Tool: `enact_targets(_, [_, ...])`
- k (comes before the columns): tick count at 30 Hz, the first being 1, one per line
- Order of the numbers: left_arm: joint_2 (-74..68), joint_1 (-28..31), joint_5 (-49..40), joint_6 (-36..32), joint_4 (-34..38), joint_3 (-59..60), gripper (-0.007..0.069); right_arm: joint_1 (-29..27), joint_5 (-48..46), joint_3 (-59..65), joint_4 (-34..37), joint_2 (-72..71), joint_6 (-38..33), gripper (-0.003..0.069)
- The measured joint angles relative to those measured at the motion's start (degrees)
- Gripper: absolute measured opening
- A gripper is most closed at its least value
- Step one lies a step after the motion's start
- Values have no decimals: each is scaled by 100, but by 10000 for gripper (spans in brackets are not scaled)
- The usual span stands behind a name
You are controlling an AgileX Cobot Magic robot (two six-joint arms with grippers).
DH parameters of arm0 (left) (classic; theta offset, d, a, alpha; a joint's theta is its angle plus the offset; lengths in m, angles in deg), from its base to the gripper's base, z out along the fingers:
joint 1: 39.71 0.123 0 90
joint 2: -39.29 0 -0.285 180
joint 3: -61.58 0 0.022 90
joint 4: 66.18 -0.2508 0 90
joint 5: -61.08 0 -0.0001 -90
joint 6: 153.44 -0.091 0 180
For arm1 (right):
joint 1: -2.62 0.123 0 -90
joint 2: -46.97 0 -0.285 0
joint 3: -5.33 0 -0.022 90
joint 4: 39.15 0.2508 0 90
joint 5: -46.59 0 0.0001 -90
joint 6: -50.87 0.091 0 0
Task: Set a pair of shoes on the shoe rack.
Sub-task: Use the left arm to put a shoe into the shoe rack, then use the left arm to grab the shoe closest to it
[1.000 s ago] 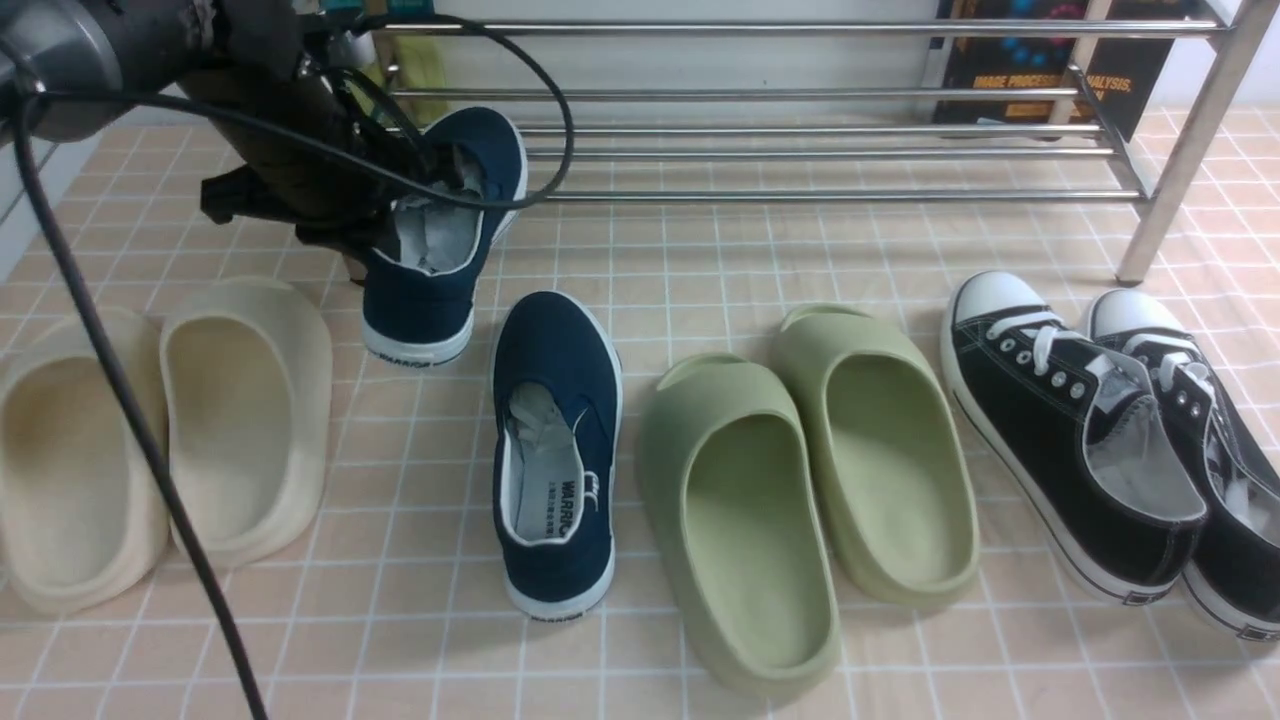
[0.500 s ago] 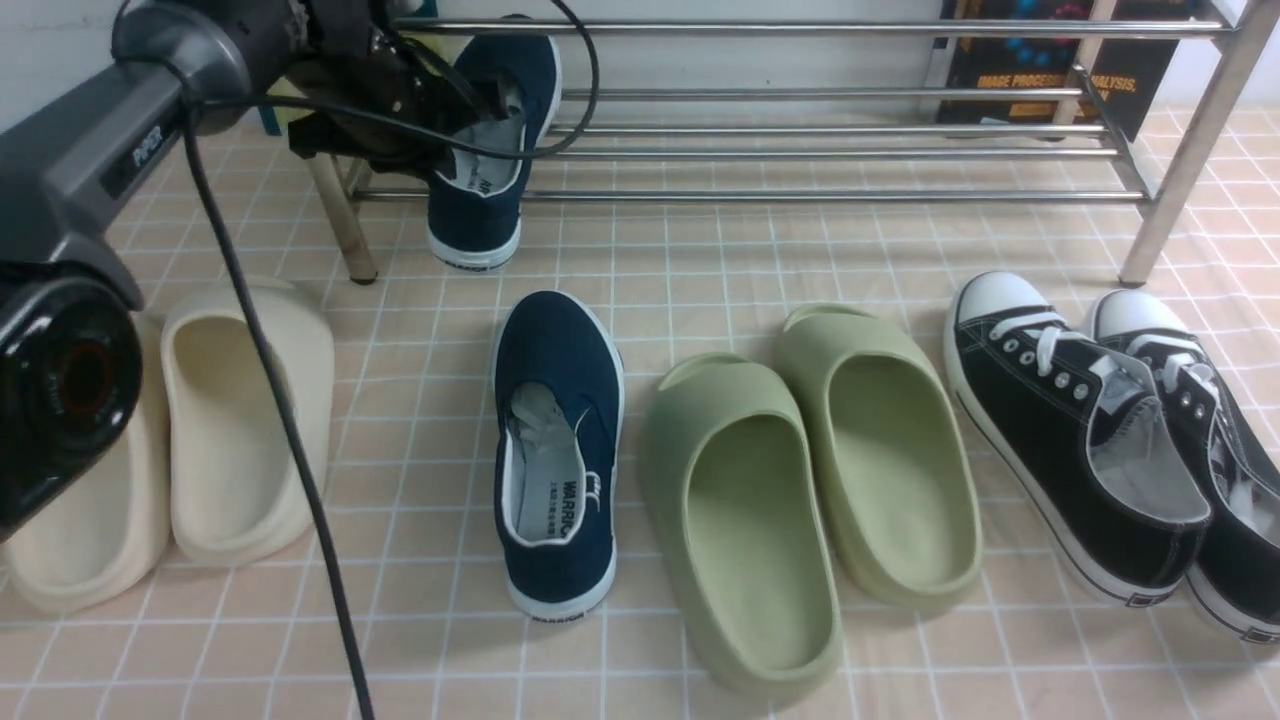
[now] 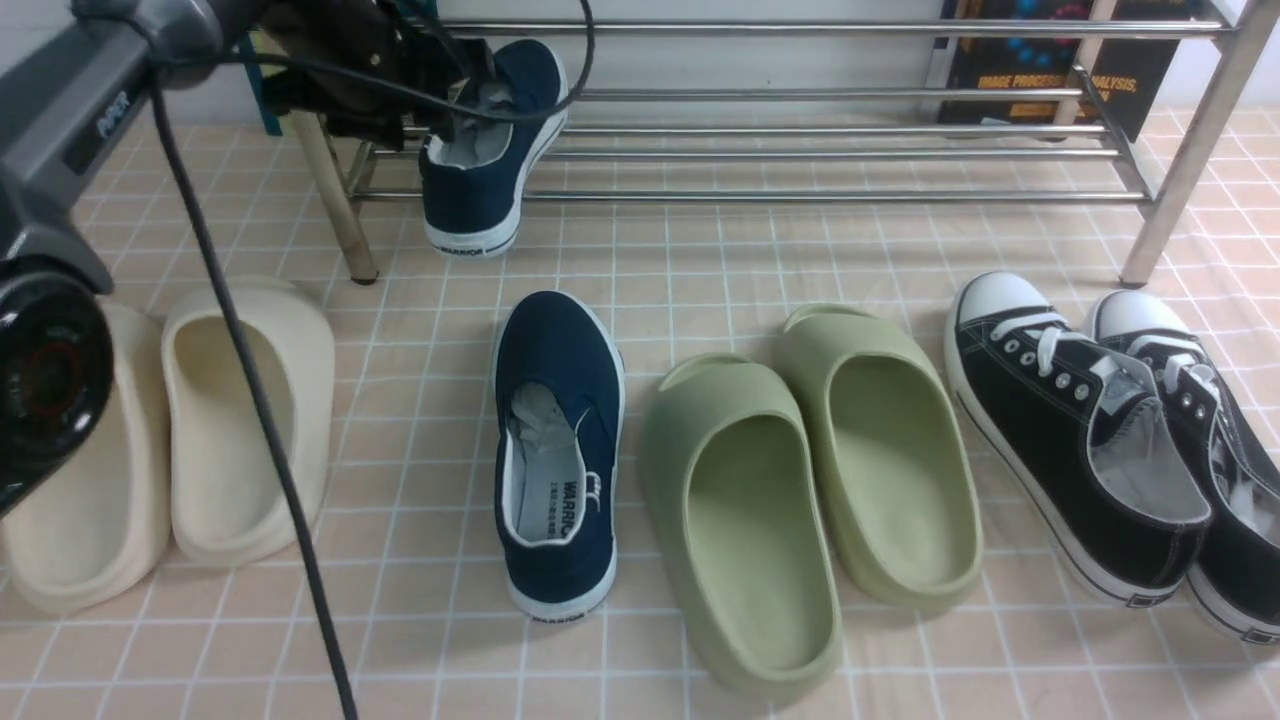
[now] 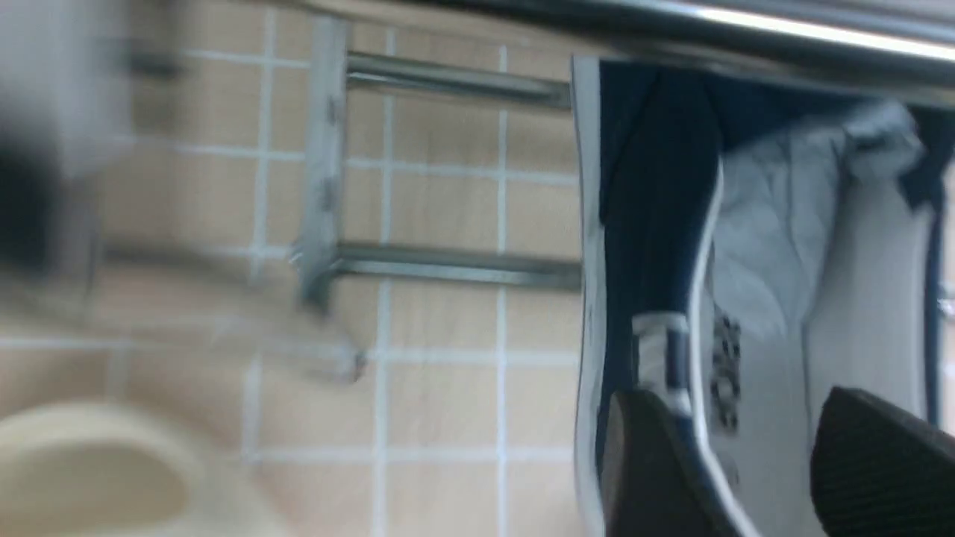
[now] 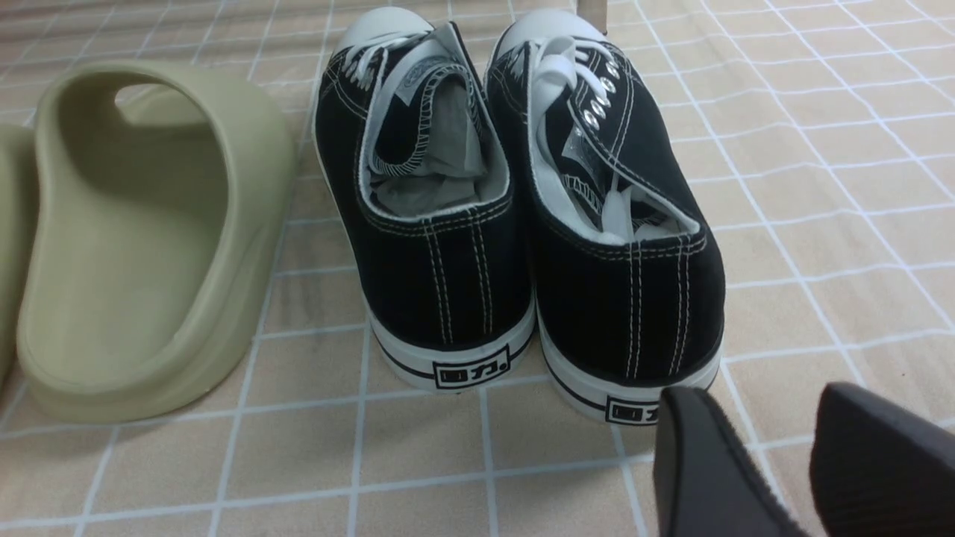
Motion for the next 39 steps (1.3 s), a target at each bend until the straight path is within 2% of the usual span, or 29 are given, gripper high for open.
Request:
enact_targets(2, [302, 16, -577, -353, -132, -25, 332, 0, 0, 0, 0, 0, 0, 237])
enact_targets(3, [327, 23, -577, -353, -132, -25, 332, 0, 0, 0, 0, 0, 0, 237])
enact_targets(4, [512, 28, -1038, -570, -173, -38, 319, 0, 0, 0, 0, 0, 0, 237])
enact_targets(7, [916, 28, -1313, -878, -216, 182, 265, 0, 0, 0, 0, 0, 0, 237])
enact_targets(11, [1570, -57, -1313, -936, -248, 1143, 179, 0, 0, 0, 0, 0, 0, 237])
enact_targets(16, [2653, -764, -1301, -952, -499, 3059, 100, 0, 0, 0, 0, 0, 0, 238])
enact_targets(21, [3194, -1409, -978, -819, -450, 4432, 68, 0, 0, 0, 0, 0, 0, 238])
enact_targets(24, [3301, -1639, -488, -441, -348, 5174, 69, 0, 0, 0, 0, 0, 0, 238])
enact_targets(28, [3279, -1646, 106, -90, -300, 5637, 115, 0, 0, 0, 0, 0, 0, 238])
enact_targets(32, [3116, -1646, 938, 273, -209, 5847, 274, 0, 0, 0, 0, 0, 0, 239])
enact_targets(33, [3091, -1646, 996, 304, -209, 5851, 283, 0, 0, 0, 0, 0, 0, 239])
enact_targets(36, [2801, -1646, 1331, 565, -200, 5858, 412, 0, 0, 0, 0, 0, 0, 239])
enact_targets(39, [2419, -1646, 1473, 637, -210, 5865, 471, 0, 0, 0, 0, 0, 0, 239])
